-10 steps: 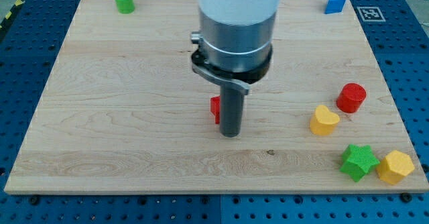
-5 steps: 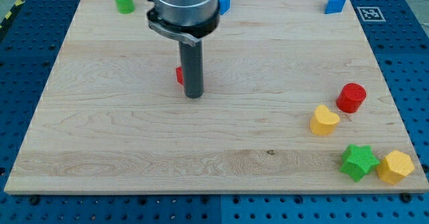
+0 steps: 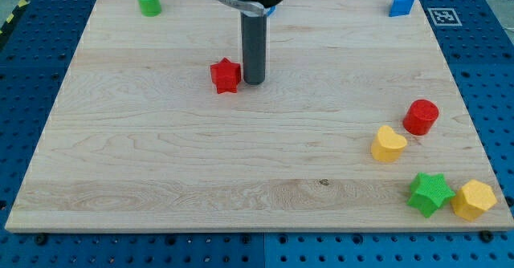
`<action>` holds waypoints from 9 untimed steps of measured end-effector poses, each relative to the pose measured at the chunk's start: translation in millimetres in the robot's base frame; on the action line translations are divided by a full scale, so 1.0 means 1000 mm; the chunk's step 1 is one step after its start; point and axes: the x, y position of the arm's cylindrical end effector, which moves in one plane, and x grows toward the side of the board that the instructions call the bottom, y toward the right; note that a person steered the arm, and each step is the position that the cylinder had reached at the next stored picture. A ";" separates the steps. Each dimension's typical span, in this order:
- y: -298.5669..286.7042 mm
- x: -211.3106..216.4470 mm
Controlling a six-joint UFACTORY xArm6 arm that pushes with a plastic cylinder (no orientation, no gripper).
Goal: Move the red star to the center left
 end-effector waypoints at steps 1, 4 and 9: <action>-0.019 0.000; -0.110 0.000; -0.153 0.034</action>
